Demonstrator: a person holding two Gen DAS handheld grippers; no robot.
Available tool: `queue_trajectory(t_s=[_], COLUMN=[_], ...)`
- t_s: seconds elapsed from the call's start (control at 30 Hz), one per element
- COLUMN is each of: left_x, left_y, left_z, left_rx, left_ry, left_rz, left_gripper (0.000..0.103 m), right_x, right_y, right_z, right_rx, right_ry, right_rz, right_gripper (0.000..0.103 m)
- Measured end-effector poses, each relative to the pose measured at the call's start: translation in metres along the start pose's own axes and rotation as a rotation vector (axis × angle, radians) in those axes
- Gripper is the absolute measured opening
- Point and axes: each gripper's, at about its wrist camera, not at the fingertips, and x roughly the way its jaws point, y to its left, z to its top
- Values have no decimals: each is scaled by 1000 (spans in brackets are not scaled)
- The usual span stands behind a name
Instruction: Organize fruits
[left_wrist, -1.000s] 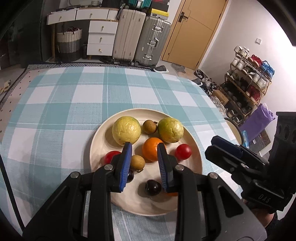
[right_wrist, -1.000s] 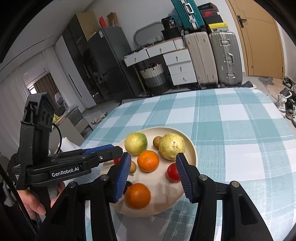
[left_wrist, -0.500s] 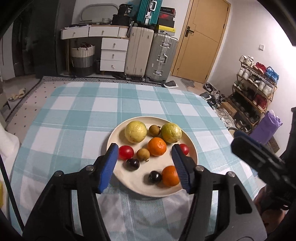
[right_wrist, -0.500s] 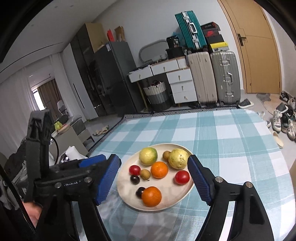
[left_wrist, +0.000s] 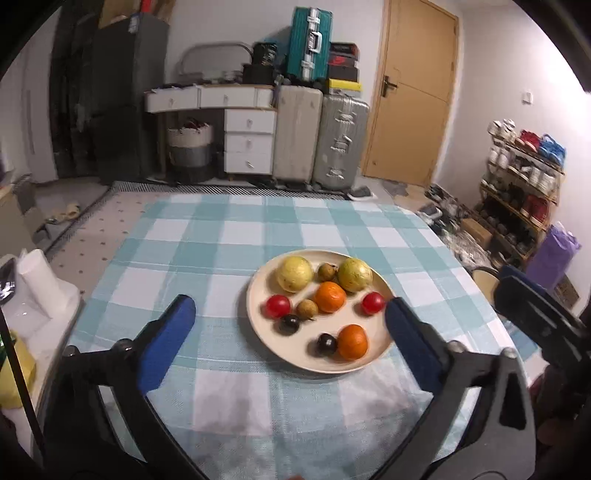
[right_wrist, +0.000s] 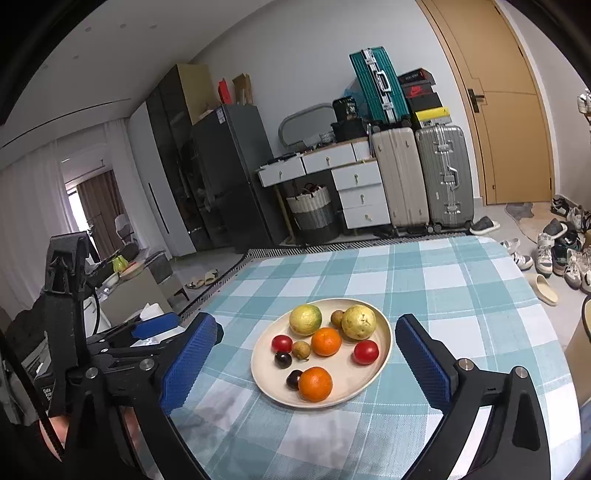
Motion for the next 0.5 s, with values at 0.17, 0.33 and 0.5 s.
queue_trajectory(t_s=[0.17,0.33,0.5], left_x=[-15,-27,-35], left_y=[5,9,13], left_z=[-5,-13,-25], left_rx=[-5,5,4], left_ry=[-43,-79,-139], left_rz=[28,46,72], left_gripper=[102,102,102], right_x=[-16,-24,-26], right_y=[9,6,-2], right_z=[-4,-11,-25], right_rx=[-50,-71,-68], right_ry=[-48,-79,-98], right_rz=[-19,-6,-29], right_gripper=[102,103,103])
